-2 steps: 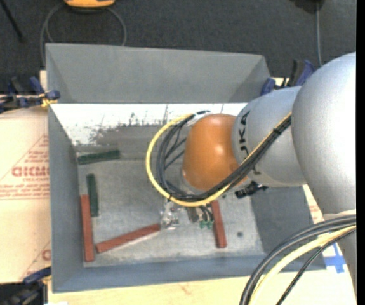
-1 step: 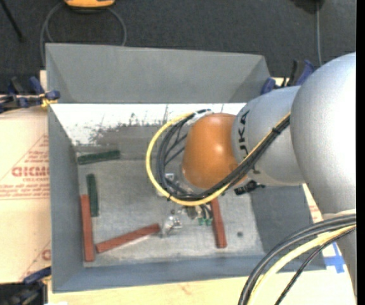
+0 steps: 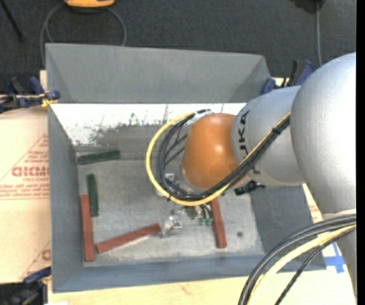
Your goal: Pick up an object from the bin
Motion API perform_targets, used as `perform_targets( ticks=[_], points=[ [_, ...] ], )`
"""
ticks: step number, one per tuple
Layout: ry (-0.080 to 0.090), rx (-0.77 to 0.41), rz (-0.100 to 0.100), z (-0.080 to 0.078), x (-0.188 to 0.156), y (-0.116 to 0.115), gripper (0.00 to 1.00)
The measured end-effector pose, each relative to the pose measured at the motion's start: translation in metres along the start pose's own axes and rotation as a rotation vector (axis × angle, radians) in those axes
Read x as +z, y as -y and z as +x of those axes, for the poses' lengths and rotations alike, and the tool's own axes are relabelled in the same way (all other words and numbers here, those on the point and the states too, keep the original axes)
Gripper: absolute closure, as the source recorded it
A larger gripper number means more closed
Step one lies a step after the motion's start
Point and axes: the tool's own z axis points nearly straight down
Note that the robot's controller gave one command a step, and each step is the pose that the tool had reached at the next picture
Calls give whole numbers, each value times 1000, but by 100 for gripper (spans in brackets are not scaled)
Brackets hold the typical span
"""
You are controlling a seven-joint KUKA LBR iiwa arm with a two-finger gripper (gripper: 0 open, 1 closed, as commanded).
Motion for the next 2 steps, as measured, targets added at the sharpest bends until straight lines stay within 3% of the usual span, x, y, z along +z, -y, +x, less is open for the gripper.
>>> perform_targets(
  ticks=[1,2],
  points=[
    [-14,178,11,18,-3,-40,100],
    [-14,179,11,18,-3,-40,100]
  ],
)
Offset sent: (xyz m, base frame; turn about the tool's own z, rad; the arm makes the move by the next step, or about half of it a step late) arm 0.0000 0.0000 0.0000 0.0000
